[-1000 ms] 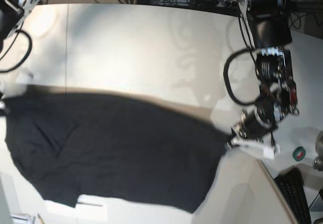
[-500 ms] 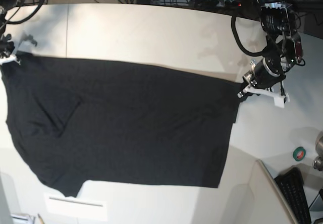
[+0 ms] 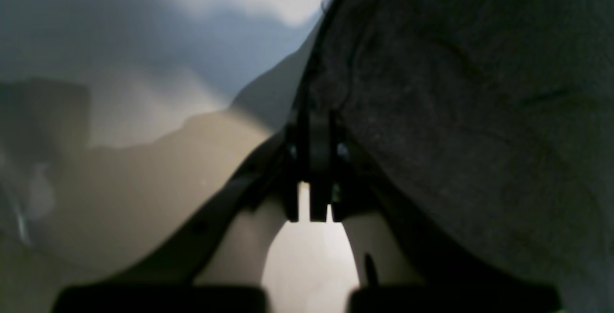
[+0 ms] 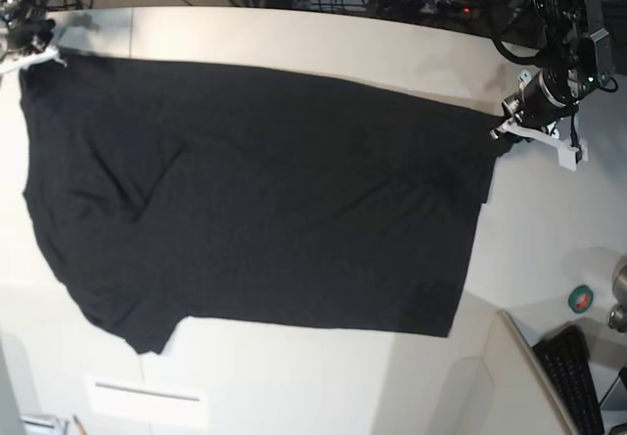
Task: Layout the t-shirt on the table in an organized manner, then fold the t-shirt properly
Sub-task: 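Pull the black shirt flat with both grippers and release it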
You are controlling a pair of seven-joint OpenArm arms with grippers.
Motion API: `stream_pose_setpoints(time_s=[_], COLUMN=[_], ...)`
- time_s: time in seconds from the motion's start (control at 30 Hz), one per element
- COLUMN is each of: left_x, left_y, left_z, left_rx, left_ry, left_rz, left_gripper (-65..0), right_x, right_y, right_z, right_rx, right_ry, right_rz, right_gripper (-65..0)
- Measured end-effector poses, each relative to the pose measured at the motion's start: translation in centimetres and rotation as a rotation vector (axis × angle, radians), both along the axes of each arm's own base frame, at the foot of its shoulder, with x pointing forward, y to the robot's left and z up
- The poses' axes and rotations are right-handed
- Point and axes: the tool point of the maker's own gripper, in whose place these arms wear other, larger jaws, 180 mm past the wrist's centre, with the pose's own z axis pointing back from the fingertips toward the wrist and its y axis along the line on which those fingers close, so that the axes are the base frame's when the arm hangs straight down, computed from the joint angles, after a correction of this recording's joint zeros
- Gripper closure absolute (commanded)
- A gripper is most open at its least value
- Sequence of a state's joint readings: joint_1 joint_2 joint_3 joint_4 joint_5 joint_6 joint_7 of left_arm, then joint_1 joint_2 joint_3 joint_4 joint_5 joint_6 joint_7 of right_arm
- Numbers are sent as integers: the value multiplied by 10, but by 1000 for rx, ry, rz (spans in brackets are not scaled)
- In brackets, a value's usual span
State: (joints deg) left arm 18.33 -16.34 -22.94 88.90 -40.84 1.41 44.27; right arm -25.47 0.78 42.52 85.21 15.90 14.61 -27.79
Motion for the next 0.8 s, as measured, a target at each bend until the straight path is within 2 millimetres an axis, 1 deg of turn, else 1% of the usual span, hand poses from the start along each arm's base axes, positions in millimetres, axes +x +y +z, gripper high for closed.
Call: stream_pose_setpoints(time_s=[0.1, 0.17, 0.23, 0.3, 0.4, 0.47, 0.6, 0.67, 0.73, 0.8], left_x=[-11, -22, -27, -29, -33, -35, -35, -35, -35, -36], left_y=[4, 8, 12, 12, 26, 31, 30, 29, 30, 31], left_z=[-4, -7, -8, -8, -4, -3, -4, -4, -4, -4], left_rx=[16, 27, 38, 37, 49, 55, 55, 53, 54, 55], left_ry=[9, 36, 49, 51, 41, 44, 46, 46, 46, 47], left_rz=[5, -1, -1, 1, 40, 51, 49, 48, 49, 53], left_gripper=[0, 0, 0, 0, 0, 0, 0, 0, 0, 0], right_x=[-20, -27, -32, -36, -44, -44, -46, -52, -52, -45], right_y=[9, 8, 8, 7, 9, 9, 16, 23, 26, 25], right_z=[-8, -9, -8, -7, -9, -9, -12, -16, -14, -8], right_rx=[24, 20, 17, 15, 19, 20, 38, 69, 77, 66], right_ry=[42, 57, 64, 68, 84, 85, 90, 133, 147, 127], right_rz=[-7, -7, -4, -3, -5, -6, -14, -14, -9, -3], right_gripper=[0, 0, 0, 0, 0, 0, 0, 0, 0, -180])
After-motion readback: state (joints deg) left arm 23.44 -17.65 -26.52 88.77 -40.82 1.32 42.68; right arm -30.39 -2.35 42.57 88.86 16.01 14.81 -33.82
